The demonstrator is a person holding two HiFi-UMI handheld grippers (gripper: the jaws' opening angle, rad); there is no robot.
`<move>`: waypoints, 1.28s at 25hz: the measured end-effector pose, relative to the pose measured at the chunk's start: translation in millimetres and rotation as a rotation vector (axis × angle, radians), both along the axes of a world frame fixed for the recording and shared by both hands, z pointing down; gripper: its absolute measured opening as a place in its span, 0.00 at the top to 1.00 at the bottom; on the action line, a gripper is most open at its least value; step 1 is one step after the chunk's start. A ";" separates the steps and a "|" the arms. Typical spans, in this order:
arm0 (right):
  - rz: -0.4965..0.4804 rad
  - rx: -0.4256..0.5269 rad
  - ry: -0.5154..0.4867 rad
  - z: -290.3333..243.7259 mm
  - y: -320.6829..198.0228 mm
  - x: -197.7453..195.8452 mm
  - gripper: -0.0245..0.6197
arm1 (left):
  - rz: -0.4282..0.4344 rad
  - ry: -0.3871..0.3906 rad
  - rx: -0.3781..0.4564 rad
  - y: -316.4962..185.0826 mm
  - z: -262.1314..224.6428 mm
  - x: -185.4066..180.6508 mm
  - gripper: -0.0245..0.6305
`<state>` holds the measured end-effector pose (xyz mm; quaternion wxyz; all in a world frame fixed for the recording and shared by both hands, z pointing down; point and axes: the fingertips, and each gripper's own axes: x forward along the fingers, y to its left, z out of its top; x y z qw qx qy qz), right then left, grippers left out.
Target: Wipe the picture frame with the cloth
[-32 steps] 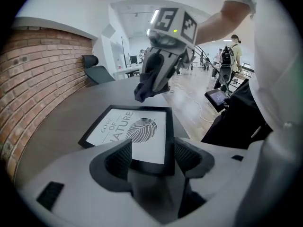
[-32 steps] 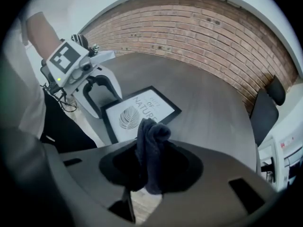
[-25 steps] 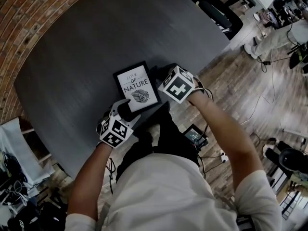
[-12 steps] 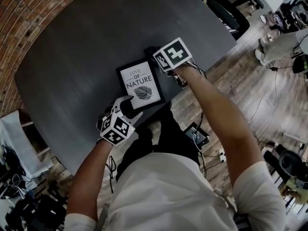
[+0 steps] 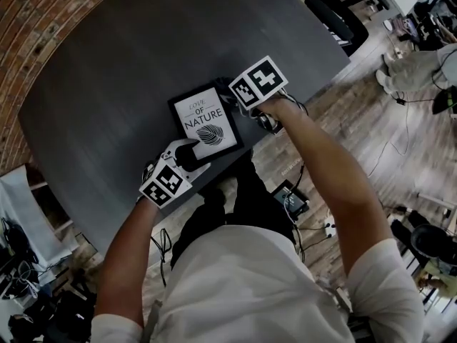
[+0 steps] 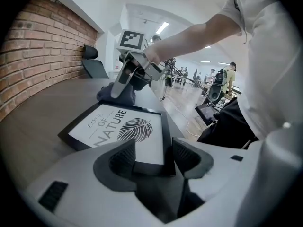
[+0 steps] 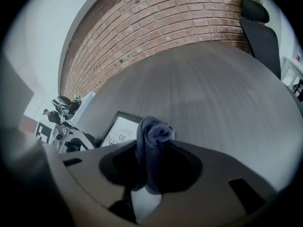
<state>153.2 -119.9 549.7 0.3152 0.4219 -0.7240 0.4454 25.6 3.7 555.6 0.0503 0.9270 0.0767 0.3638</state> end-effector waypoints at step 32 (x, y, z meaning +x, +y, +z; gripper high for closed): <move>-0.083 -0.029 0.026 2.4 144.2 -26.3 0.76 | -0.006 0.013 0.005 0.1 0.2 2.4 0.58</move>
